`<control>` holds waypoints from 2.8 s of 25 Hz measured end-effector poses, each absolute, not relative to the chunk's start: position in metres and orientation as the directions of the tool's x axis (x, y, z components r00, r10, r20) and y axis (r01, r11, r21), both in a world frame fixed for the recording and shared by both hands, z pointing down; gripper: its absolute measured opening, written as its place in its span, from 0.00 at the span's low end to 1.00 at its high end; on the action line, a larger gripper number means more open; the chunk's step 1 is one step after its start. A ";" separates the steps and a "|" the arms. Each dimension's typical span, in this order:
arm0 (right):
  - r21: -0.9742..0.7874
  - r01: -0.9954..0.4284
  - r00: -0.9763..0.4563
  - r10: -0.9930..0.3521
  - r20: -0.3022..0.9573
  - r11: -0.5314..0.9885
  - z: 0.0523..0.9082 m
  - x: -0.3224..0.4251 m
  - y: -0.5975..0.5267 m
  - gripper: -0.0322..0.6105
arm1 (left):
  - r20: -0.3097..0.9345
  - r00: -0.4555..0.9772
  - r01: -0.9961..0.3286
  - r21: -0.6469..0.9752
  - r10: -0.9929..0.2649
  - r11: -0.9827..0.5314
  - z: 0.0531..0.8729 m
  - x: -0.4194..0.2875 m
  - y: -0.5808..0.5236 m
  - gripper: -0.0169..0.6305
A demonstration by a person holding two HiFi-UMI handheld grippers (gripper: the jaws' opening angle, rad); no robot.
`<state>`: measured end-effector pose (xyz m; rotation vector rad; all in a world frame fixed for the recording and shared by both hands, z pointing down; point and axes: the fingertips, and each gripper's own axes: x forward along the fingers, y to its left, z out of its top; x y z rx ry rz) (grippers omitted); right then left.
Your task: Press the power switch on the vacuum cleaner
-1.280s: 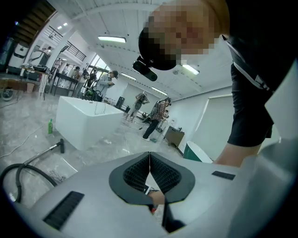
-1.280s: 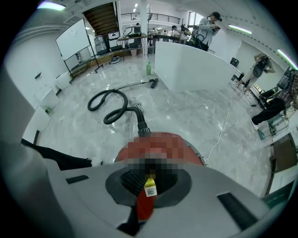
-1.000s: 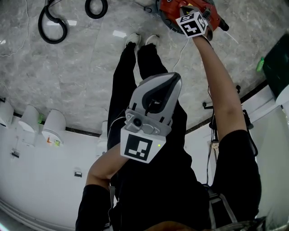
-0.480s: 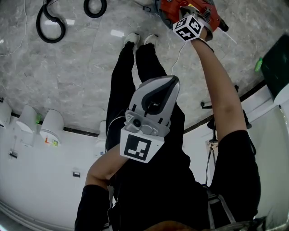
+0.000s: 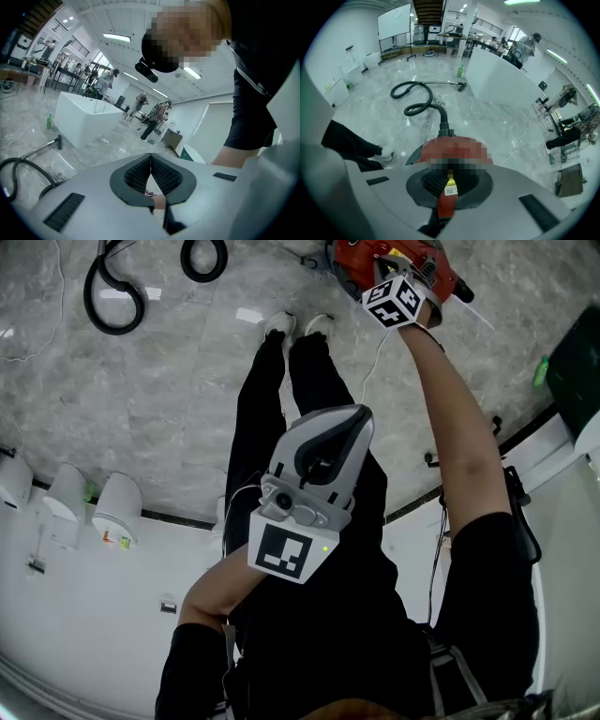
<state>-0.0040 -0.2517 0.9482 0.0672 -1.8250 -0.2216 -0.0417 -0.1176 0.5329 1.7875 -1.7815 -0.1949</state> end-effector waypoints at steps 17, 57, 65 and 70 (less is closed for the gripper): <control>0.073 -0.374 -0.515 -0.272 0.813 0.925 0.778 -0.011 -0.256 0.08 | 0.285 0.177 -0.892 0.451 -0.942 -0.031 0.478 -0.044 -0.096 0.05; 0.001 -0.770 -0.626 -0.757 0.187 0.638 0.271 0.124 -0.102 0.08 | -0.047 0.443 -0.836 0.338 -0.895 -0.431 0.272 0.059 -0.082 0.05; 0.067 -0.787 -0.606 -0.789 0.100 0.613 0.265 0.122 -0.086 0.08 | -0.058 0.442 -0.857 0.267 -0.895 -0.441 0.262 0.069 -0.080 0.05; 0.074 -0.798 -0.589 -0.801 0.111 0.598 0.269 0.127 -0.083 0.08 | -0.058 0.450 -0.853 0.267 -0.891 -0.448 0.266 0.070 -0.073 0.05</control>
